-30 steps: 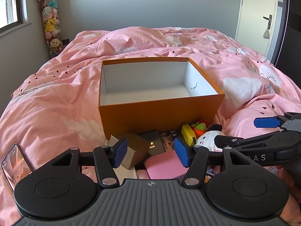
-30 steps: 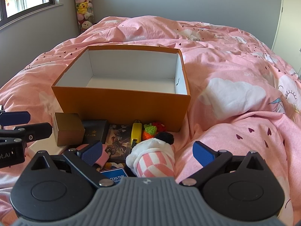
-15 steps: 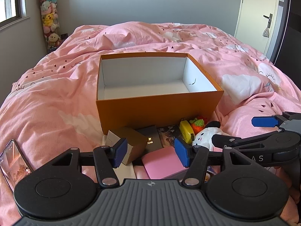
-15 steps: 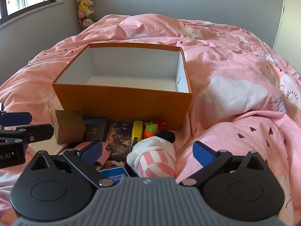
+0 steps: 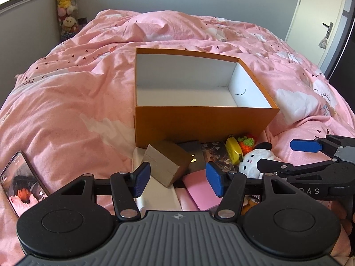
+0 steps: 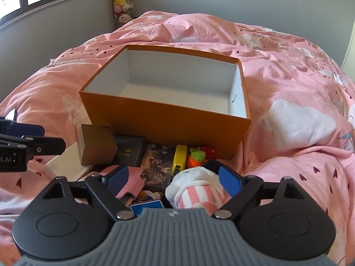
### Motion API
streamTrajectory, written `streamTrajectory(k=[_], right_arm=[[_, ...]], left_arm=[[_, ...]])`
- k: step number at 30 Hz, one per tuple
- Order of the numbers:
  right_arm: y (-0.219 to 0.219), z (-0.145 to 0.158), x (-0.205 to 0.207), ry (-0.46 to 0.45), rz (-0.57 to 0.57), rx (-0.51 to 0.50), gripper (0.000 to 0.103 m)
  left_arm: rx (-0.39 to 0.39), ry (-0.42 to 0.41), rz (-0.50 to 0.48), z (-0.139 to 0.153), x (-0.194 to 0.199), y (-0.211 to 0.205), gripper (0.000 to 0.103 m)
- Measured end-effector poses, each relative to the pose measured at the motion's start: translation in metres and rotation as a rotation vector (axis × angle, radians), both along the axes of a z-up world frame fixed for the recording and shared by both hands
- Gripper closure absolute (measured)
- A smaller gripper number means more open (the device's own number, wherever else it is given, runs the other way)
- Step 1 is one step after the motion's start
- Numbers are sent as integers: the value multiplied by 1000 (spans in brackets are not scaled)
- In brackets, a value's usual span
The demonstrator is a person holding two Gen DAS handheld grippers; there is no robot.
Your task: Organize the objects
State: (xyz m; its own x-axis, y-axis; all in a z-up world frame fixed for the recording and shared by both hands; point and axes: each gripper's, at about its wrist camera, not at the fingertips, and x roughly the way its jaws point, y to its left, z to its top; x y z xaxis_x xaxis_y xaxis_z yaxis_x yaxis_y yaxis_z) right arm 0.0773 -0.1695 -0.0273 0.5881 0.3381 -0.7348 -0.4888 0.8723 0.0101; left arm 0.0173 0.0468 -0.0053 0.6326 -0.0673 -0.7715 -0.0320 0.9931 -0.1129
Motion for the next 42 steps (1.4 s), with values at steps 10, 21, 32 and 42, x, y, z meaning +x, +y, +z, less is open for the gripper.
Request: streamTrajectory(k=[10, 21, 32, 42], right_arm=[[45, -7, 35, 160, 203, 60, 38], [85, -43, 87, 426, 281, 188, 31], [101, -79, 110, 591, 279, 279, 31], [98, -72, 109, 526, 287, 287, 40]], left_arm=[[-46, 160, 47, -28, 22, 33, 35], [-123, 287, 67, -51, 44, 59, 36], [-151, 351, 85, -71, 63, 71, 38], [-162, 384, 89, -83, 77, 69, 36]])
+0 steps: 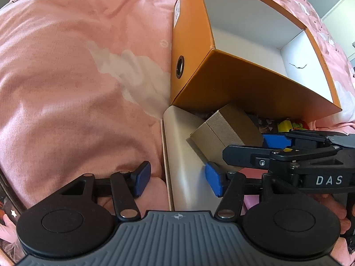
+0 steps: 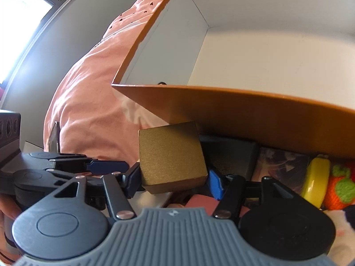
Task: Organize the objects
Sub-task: 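Grasp the white rectangular box with the left tool while the right tool grasps the gold cube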
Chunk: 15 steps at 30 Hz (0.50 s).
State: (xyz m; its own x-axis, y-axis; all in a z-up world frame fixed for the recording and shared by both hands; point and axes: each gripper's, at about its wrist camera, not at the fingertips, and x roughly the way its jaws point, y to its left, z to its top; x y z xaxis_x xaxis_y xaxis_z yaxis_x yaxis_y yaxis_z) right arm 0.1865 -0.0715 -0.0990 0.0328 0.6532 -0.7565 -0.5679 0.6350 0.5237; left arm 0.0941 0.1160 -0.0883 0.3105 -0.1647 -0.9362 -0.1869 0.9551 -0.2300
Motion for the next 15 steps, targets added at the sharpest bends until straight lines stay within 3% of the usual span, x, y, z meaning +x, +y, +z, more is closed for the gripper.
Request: streamTrajectory(k=[10, 15], right_arm=[[-29, 40, -15, -261, -61, -114, 41], [-44, 43, -13, -293, -124, -154, 42]], left_arm=[[-88, 48, 49, -19, 17, 1, 34], [-103, 60, 56, -25, 25, -4, 36]])
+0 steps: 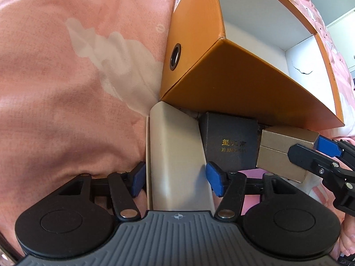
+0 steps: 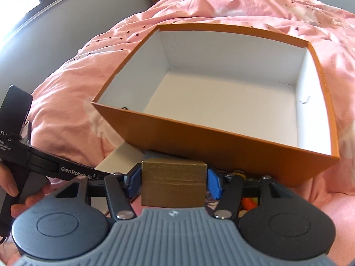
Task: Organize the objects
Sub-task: 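Grasp the white rectangular box with the left tool while the right tool grasps the gold cube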
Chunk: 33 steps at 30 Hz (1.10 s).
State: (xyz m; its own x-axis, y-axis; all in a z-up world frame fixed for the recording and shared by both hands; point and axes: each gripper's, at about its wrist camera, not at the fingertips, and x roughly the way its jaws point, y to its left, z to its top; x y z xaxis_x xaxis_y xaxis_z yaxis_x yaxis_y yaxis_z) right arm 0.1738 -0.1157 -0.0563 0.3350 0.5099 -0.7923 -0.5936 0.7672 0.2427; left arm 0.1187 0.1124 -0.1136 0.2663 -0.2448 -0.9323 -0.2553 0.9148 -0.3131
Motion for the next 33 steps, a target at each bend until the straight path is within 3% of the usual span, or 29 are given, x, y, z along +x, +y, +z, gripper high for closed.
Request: streamTrajectory(k=[7, 17, 33], right_arm=[[-4, -6, 1, 14, -24, 0, 42], [-14, -1, -4, -7, -41, 17, 42], [-32, 35, -16, -42, 3, 140, 42]], left_arm=[[12, 0, 34, 2, 3, -4, 42], [89, -118, -25, 35, -5, -21, 66], [174, -323, -96, 111, -52, -44, 70]])
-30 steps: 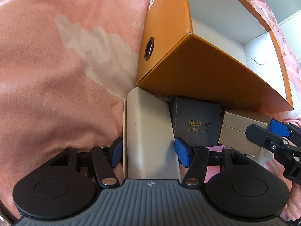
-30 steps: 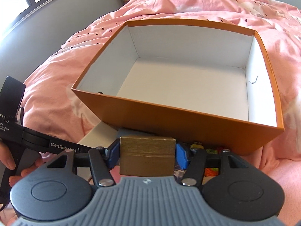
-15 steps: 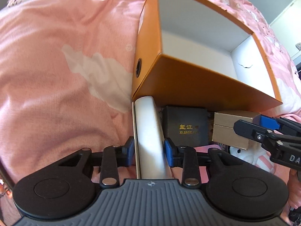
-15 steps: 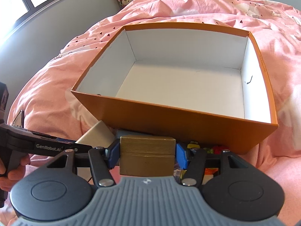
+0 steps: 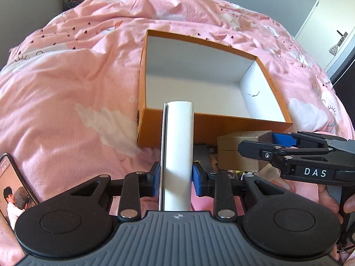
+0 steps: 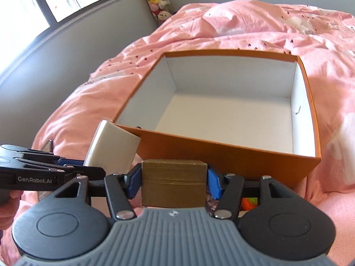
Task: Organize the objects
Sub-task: 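Grasp the white rectangular box with the left tool while the right tool grasps the gold cube, then carry the white box with the left tool while the right tool carries the gold cube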
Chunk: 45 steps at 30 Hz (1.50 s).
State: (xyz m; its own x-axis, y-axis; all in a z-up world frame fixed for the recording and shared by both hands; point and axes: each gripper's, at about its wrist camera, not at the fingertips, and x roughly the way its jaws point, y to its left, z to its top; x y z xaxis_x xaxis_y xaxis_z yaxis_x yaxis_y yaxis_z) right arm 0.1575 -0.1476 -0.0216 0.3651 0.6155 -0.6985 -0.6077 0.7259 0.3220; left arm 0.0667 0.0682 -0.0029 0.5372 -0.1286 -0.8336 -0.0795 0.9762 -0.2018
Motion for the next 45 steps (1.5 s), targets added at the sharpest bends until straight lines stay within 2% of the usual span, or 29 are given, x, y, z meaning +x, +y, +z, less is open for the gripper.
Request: streamTrajectory(k=[10, 16, 21, 25, 28, 33, 38, 39, 43, 45], right_arm=[[-14, 41, -9, -111, 12, 68, 42], [-19, 61, 5, -204, -37, 49, 42], [-17, 74, 27, -263, -72, 39, 42], [-9, 75, 47, -282, -89, 22, 42], [0, 67, 65, -262, -102, -4, 42], [12, 44, 90, -214, -120, -53, 42], [14, 12, 110, -124, -130, -74, 42], [14, 7, 113, -106, -132, -77, 42], [15, -13, 123, -60, -127, -96, 42], [15, -18, 128, -49, -123, -101, 42]], left_arm=[[-15, -177, -36, 44, 7, -21, 70], [20, -253, -33, 59, 43, -26, 70], [47, -276, -42, 68, 77, -26, 70], [97, -241, -63, 63, 107, -26, 70], [143, -192, -77, 52, 132, -27, 70], [195, -54, -78, 12, 171, -23, 70], [245, 47, -58, -28, 186, -27, 70], [265, 56, -59, -35, 187, -30, 70], [439, 87, -63, -62, 190, -49, 70], [499, 100, -69, -71, 189, -55, 70]])
